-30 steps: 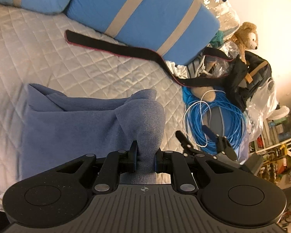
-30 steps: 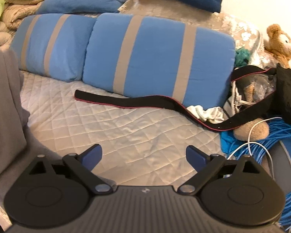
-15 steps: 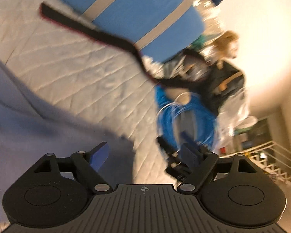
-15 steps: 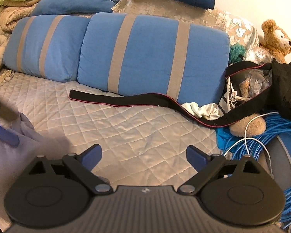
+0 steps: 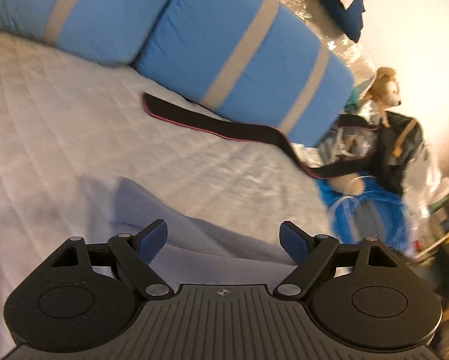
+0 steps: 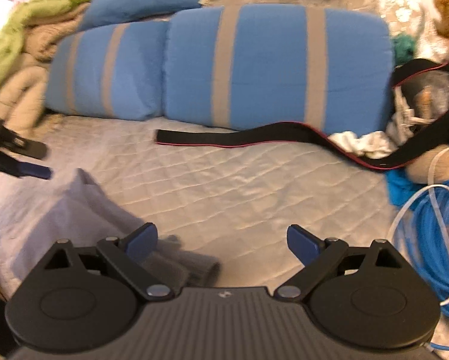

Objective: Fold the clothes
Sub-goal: 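Release the sweatpants and move the open left gripper above them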

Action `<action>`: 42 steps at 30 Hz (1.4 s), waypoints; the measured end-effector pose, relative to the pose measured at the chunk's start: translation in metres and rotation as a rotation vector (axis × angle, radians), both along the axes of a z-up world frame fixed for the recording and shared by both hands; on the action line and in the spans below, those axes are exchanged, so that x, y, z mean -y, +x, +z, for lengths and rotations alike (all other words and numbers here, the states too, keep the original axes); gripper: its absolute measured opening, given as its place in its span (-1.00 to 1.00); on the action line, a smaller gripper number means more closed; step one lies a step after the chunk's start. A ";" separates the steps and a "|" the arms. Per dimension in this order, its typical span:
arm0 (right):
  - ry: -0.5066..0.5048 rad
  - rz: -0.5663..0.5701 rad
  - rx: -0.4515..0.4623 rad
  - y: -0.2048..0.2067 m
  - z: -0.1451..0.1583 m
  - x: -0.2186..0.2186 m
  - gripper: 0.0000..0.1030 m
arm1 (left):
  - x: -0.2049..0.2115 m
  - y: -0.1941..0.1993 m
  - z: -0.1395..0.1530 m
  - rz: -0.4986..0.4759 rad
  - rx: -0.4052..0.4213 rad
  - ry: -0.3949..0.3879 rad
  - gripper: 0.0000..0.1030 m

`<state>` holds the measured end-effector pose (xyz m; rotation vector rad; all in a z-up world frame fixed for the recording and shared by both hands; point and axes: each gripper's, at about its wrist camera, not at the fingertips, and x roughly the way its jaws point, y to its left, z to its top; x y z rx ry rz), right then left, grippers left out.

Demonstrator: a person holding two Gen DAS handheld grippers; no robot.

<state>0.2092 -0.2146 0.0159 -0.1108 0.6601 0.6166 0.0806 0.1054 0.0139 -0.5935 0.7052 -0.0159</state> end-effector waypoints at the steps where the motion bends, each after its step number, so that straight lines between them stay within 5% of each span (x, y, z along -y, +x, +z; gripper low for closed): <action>1: 0.008 0.024 -0.010 -0.001 -0.001 -0.001 0.89 | -0.003 -0.001 -0.005 0.006 0.001 0.012 0.59; 8: -0.037 0.101 -0.078 0.001 -0.023 -0.022 0.55 | -0.007 0.002 -0.023 -0.060 -0.051 0.040 0.59; 15: -0.121 0.043 -0.106 0.015 -0.040 -0.037 0.54 | 0.001 0.001 -0.022 -0.078 -0.102 0.246 0.59; 29: -0.255 0.023 -0.064 0.015 -0.049 -0.050 0.67 | 0.005 -0.007 -0.051 -0.108 -0.260 0.343 0.59; 37: -0.099 0.028 0.029 0.004 -0.029 -0.047 0.64 | 0.010 -0.019 -0.039 -0.135 -0.230 0.399 0.59; 42: -0.061 0.132 0.091 -0.006 -0.019 -0.068 0.29 | 0.012 -0.029 -0.034 -0.164 -0.197 0.401 0.59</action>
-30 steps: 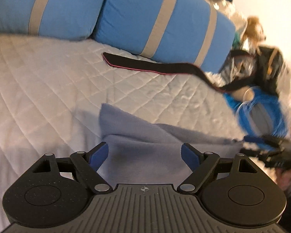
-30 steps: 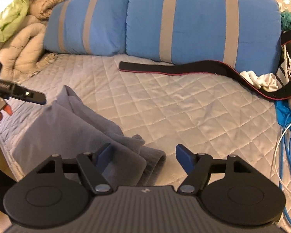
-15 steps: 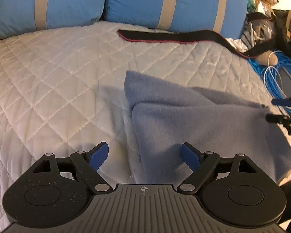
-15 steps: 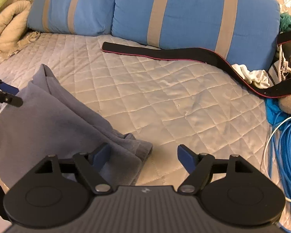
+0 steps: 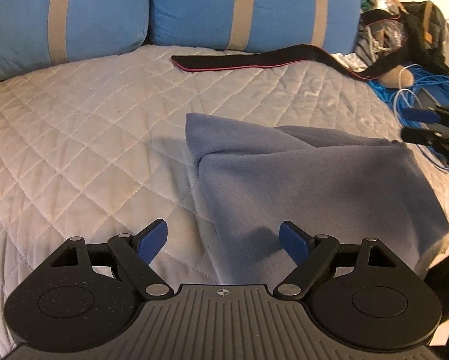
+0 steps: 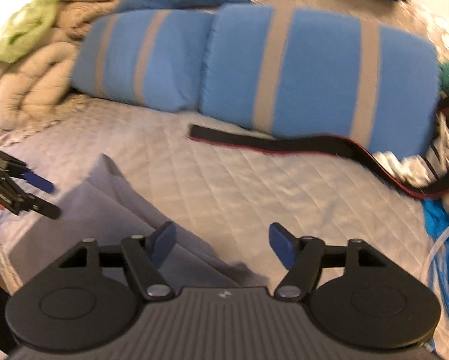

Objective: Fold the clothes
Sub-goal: 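Release the sweatpants and move the open left gripper above them, then grasp the sweatpants edge with the right gripper while the left gripper hovers above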

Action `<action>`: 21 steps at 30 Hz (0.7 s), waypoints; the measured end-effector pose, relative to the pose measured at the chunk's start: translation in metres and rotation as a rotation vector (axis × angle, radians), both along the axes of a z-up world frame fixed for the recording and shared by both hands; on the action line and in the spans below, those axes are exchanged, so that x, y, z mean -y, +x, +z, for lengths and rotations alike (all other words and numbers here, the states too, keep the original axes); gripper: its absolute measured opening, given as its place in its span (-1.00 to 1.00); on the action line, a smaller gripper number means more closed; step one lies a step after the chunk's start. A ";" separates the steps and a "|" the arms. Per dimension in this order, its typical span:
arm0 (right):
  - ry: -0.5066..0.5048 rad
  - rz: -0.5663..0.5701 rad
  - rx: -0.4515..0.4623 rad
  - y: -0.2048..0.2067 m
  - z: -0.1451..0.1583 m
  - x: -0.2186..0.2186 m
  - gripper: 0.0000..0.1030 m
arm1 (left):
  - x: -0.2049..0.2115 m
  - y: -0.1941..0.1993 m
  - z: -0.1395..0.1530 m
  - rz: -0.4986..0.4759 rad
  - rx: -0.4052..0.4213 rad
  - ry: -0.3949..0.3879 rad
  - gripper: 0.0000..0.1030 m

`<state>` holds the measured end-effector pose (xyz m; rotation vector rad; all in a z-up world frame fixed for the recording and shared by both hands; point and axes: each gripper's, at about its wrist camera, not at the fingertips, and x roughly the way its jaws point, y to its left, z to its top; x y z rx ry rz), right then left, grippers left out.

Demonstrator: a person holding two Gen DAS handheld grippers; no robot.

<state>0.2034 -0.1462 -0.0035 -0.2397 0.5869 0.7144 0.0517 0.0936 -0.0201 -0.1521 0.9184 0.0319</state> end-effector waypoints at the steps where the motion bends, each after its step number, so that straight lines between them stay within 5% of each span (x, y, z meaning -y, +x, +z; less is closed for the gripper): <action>1: -0.002 0.027 0.008 -0.001 0.001 -0.007 0.25 | 0.001 -0.002 0.001 -0.011 0.008 0.003 0.59; 6: -0.027 0.183 0.017 -0.003 0.003 -0.052 -0.44 | 0.011 -0.016 0.011 -0.086 0.098 0.008 0.59; 12: -0.049 0.348 -0.034 0.005 -0.005 -0.104 -0.61 | 0.035 -0.026 0.014 -0.235 0.173 0.011 0.59; 21: -0.156 0.441 0.036 0.009 -0.017 -0.135 -0.73 | 0.071 -0.023 -0.003 -0.359 0.110 0.062 0.59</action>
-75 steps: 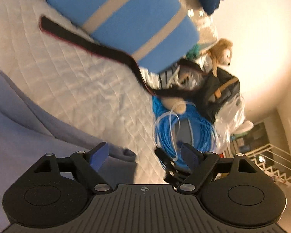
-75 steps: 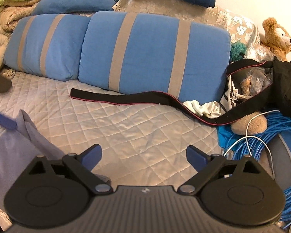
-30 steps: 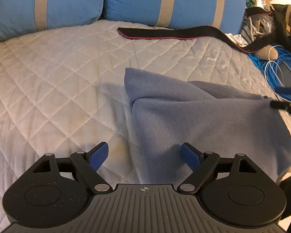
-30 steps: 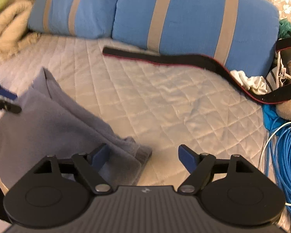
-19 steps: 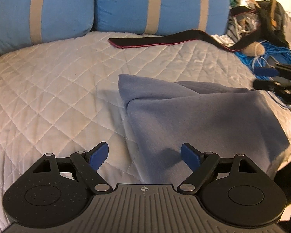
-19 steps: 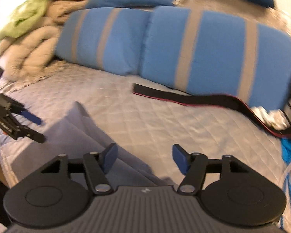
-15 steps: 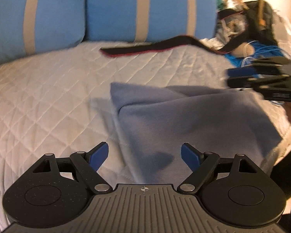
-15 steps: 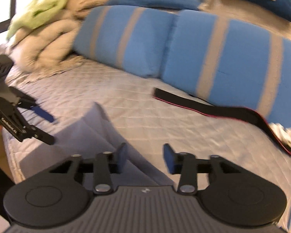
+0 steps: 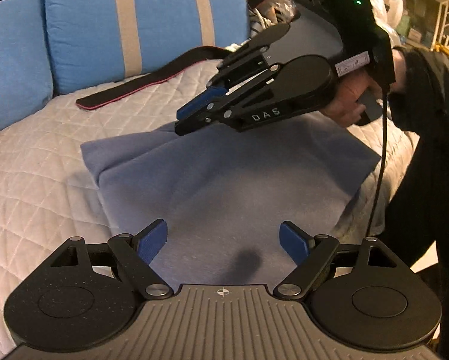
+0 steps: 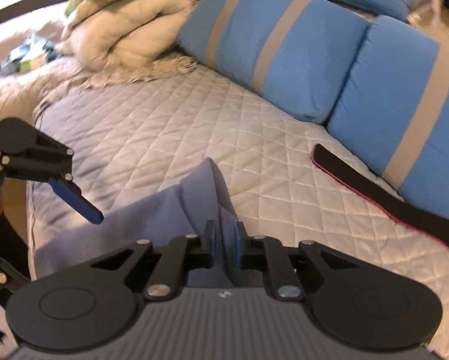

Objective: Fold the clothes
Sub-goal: 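Grasp the sweatpants edge with the right gripper while the left gripper hovers above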

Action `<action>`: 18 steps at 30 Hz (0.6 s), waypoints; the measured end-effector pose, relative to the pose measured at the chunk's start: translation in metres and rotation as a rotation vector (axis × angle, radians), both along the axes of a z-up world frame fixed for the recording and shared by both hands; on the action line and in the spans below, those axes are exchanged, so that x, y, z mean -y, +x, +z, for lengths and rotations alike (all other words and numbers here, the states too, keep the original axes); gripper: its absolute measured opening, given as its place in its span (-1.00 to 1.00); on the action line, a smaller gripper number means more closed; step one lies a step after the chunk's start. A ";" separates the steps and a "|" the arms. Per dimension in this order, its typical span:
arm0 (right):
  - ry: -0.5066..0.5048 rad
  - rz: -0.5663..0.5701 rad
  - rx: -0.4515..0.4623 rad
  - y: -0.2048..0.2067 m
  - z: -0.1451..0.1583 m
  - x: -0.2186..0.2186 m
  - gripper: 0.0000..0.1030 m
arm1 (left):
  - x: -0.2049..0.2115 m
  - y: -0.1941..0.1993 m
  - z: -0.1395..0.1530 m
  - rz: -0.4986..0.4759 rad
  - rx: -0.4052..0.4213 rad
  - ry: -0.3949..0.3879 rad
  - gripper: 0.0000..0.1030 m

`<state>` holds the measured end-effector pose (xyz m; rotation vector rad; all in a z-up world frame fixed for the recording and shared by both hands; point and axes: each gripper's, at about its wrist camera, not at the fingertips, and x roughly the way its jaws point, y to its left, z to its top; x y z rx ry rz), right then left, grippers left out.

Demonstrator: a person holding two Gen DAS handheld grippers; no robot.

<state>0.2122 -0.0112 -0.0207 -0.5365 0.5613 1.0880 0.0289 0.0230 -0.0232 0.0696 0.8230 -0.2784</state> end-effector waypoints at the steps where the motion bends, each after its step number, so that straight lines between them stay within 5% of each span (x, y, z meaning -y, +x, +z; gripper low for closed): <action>1: -0.017 0.017 0.025 -0.004 -0.001 0.000 -0.73 | 0.000 0.001 -0.001 -0.001 -0.001 -0.003 0.59; 8: -0.108 0.120 0.146 -0.028 -0.008 0.000 -0.53 | -0.009 0.004 -0.002 0.074 -0.003 -0.018 0.59; 18: -0.136 0.191 0.158 -0.040 -0.010 0.018 -0.47 | -0.030 0.019 0.007 0.224 0.054 -0.100 0.59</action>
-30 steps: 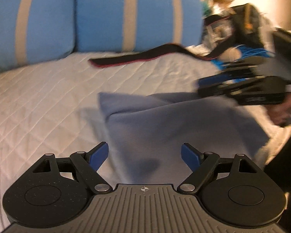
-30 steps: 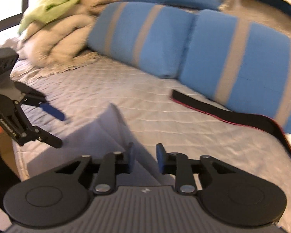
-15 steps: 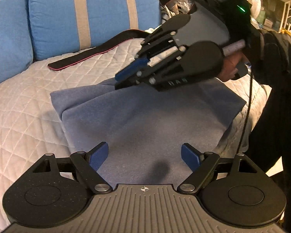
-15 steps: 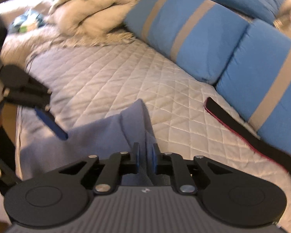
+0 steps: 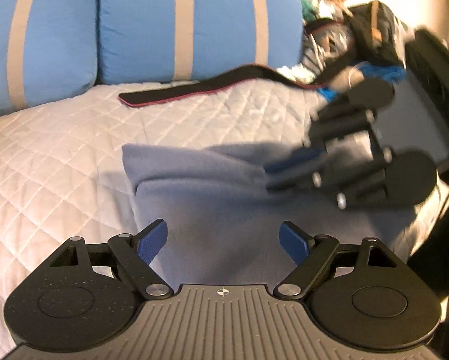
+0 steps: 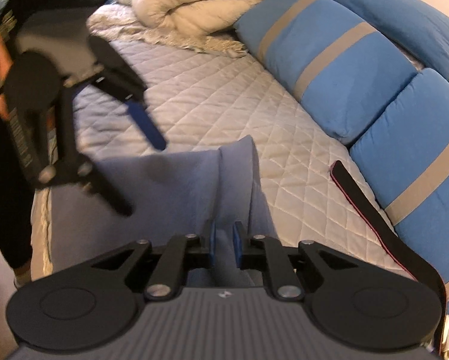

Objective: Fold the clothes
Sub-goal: 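Grasp the sweatpants edge with the right gripper while the left gripper hovers above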

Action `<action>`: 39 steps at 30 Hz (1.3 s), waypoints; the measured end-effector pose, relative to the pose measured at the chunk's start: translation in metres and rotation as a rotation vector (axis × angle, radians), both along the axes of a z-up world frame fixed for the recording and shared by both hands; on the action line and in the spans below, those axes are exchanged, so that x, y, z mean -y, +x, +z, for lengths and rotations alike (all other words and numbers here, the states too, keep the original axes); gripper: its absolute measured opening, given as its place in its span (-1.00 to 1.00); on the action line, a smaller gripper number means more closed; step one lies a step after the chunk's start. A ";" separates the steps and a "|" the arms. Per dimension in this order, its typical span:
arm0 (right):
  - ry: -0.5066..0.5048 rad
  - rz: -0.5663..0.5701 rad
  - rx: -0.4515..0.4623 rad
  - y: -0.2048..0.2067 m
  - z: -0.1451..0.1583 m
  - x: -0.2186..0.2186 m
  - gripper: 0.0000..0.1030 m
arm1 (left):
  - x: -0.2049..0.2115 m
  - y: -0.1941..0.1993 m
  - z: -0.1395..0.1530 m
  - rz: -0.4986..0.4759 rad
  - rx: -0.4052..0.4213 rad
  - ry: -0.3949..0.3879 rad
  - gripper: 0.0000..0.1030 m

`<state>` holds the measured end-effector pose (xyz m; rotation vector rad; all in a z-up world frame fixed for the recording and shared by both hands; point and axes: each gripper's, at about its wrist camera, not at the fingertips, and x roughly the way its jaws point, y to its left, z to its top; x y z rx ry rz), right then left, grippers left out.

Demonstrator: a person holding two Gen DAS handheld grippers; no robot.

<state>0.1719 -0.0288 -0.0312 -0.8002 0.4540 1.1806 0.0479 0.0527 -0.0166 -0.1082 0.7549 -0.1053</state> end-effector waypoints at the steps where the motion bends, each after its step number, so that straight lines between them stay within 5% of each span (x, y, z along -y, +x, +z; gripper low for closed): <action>1: -0.007 0.007 -0.002 -0.001 -0.001 0.001 -0.46 | -0.001 0.001 0.002 0.005 0.017 -0.019 0.59; 6: -0.023 0.039 -0.029 -0.005 -0.003 0.005 -0.34 | 0.004 0.012 0.006 0.023 0.077 -0.005 0.59; 13: -0.014 0.043 -0.065 -0.004 -0.003 0.010 -0.33 | 0.018 0.030 -0.009 0.053 -0.003 0.156 0.59; 24: 0.199 -0.151 -0.267 0.031 0.021 0.012 -0.26 | 0.019 0.023 -0.019 0.048 -0.040 0.186 0.59; 30: 0.120 -0.150 -0.168 0.026 0.011 -0.011 -0.26 | 0.016 0.020 -0.015 0.034 -0.045 0.159 0.59; 37: 0.043 -0.129 -0.062 0.015 -0.005 -0.024 -0.27 | 0.018 0.012 -0.004 -0.024 -0.047 0.028 0.59; 39: 0.027 -0.122 -0.036 0.012 -0.008 -0.026 -0.61 | 0.022 0.012 -0.006 -0.044 -0.057 0.033 0.59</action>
